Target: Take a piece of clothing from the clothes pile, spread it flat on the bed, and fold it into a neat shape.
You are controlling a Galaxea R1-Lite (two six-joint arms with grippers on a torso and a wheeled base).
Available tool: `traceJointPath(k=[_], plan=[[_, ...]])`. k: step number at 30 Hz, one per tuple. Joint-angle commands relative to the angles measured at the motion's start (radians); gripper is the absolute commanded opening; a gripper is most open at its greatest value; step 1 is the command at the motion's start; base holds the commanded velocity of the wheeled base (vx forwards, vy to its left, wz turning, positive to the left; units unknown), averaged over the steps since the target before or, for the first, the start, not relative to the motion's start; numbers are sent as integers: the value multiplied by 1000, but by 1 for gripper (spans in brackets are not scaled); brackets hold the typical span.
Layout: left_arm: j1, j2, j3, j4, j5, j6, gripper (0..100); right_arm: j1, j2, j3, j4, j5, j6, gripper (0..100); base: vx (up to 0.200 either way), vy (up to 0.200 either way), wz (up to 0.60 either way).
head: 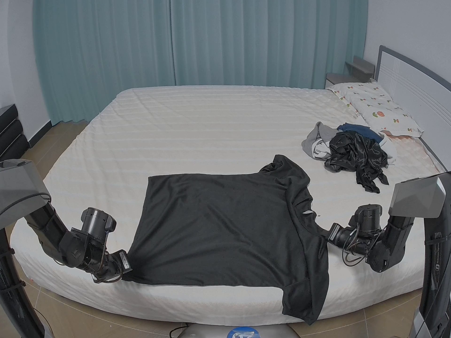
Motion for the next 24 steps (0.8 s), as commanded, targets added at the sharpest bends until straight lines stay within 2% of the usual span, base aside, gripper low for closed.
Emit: traceJointPath(k=[1,12,20,24], plan=[[1,-4,3,7,0,9,0,-18,-15,-7,-2,0,0,0,0,0,0],[1,-5,5,64,0,39,0,-75,-14,-23,0,0,-62,0,0,0,0],[1,-4,5,65,2,39,0,-119,-12,-8,37,0,-167,0,0,0,0],[1,-4,5,65,2,39,0,-131,-12,-10,49,-1,-187,0,0,0,0]])
